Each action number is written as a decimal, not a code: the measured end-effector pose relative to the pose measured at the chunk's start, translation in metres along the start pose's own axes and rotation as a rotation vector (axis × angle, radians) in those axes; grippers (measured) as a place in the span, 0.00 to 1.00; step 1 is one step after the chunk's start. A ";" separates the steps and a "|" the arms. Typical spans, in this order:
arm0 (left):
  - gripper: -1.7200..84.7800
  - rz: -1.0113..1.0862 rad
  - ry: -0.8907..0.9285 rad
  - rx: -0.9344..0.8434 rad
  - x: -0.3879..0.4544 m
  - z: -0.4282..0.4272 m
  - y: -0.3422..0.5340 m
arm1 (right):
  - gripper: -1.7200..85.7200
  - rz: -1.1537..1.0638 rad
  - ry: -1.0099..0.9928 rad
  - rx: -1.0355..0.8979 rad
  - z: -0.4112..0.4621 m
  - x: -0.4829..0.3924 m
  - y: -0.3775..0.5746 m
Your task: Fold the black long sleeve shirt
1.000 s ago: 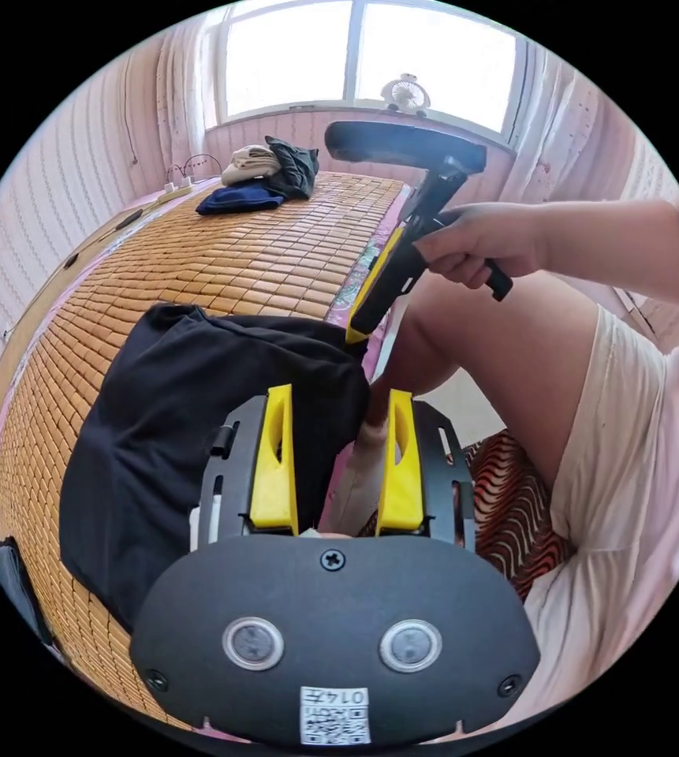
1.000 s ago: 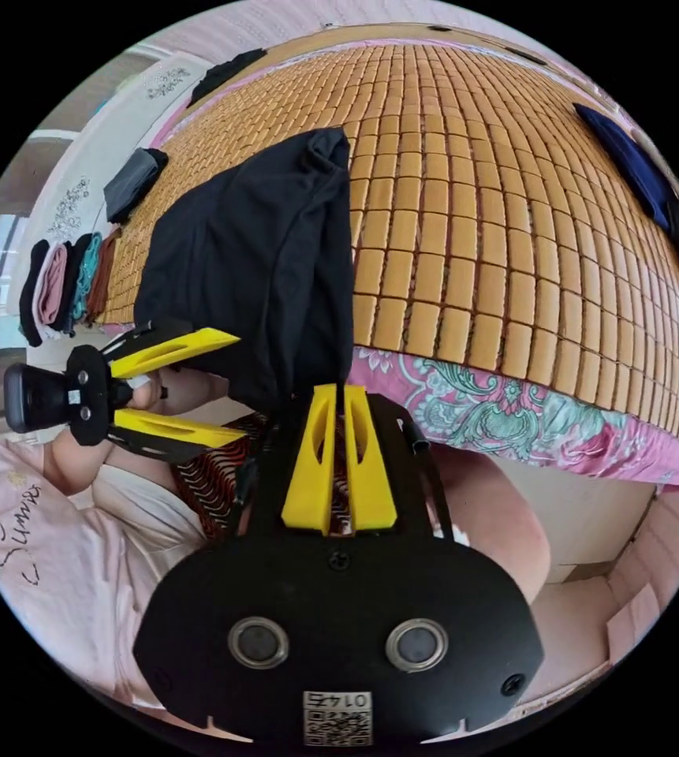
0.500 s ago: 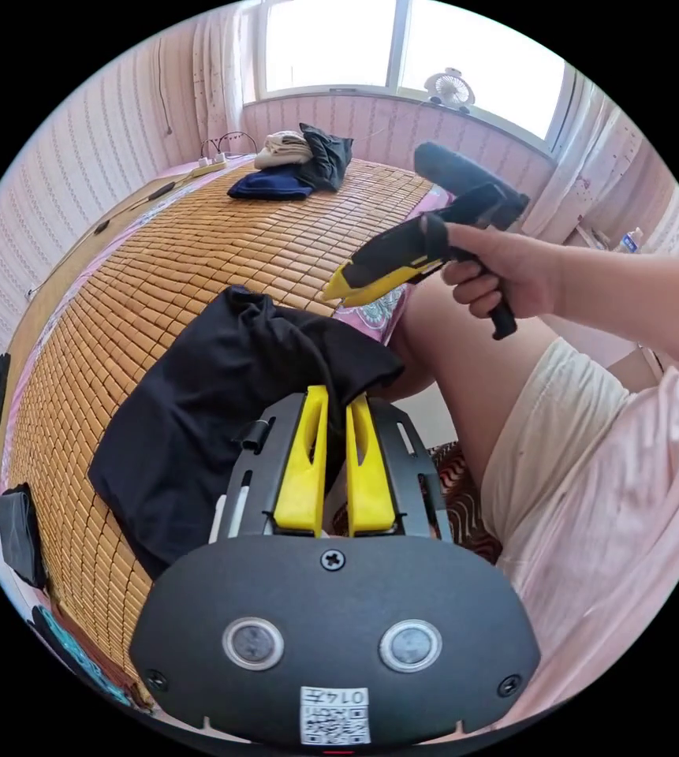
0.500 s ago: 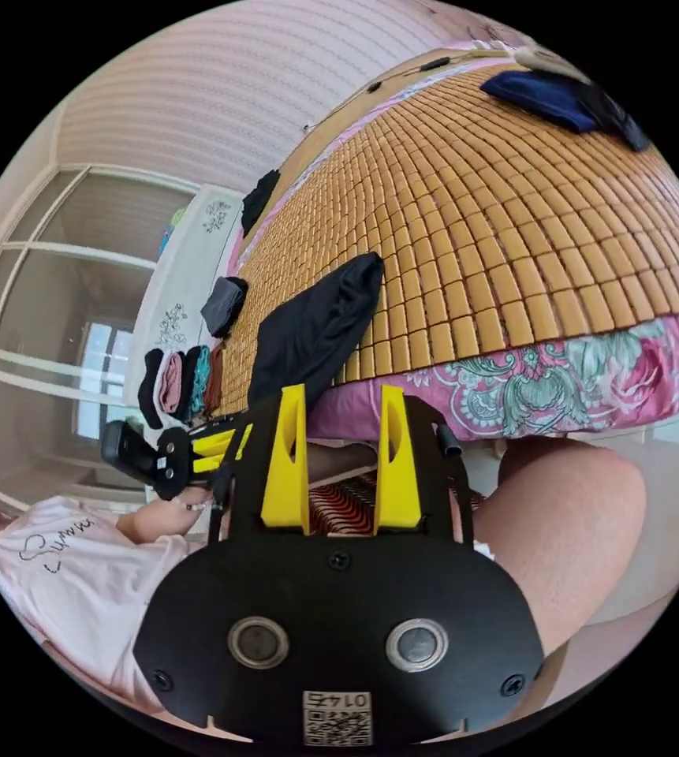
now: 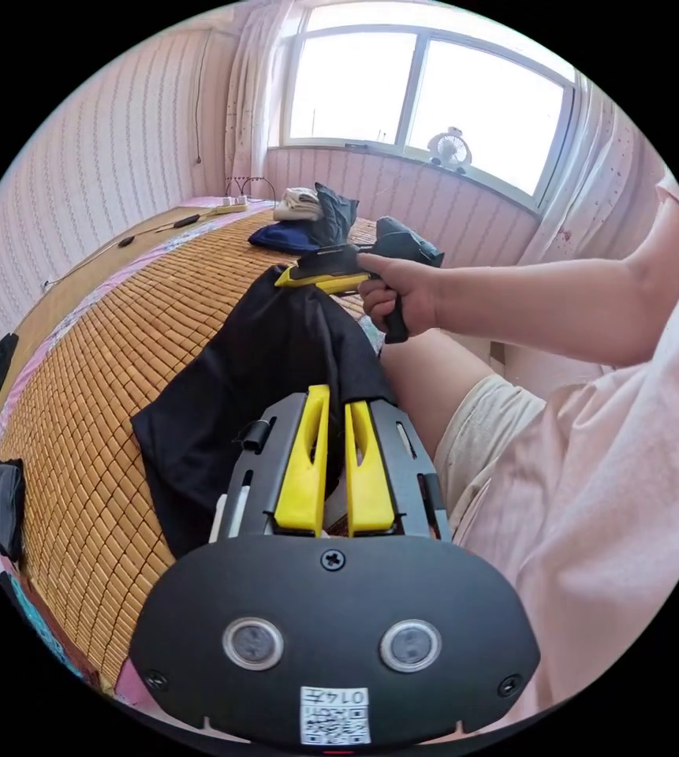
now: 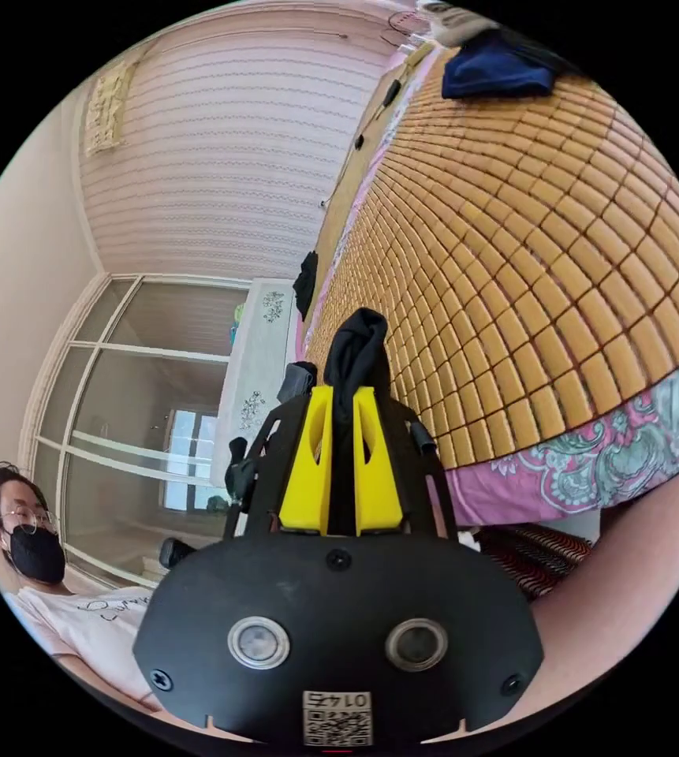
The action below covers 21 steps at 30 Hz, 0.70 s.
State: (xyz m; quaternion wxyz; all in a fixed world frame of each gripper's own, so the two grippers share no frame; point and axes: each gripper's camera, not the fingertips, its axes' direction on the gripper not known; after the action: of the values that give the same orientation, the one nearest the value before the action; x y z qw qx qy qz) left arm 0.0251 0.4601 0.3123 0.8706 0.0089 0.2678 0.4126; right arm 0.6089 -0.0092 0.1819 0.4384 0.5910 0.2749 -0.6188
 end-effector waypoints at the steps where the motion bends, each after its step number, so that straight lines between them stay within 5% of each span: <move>1: 0.05 0.011 0.026 0.025 -0.003 0.002 -0.008 | 0.06 -0.017 0.016 0.012 -0.008 -0.005 -0.002; 7: 0.06 -0.051 0.172 0.116 -0.033 0.016 -0.030 | 0.06 -0.153 0.325 -0.009 -0.048 -0.062 -0.028; 21: 0.08 -0.780 0.185 -0.144 -0.194 0.029 0.078 | 0.09 -0.266 0.564 -0.418 0.181 -0.119 -0.080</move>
State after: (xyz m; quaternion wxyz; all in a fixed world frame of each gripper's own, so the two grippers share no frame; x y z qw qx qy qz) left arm -0.1173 0.3772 0.4451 0.9325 -0.1915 0.2986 0.0684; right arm 0.4410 -0.1015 0.3108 0.3724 0.5950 0.5796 -0.4140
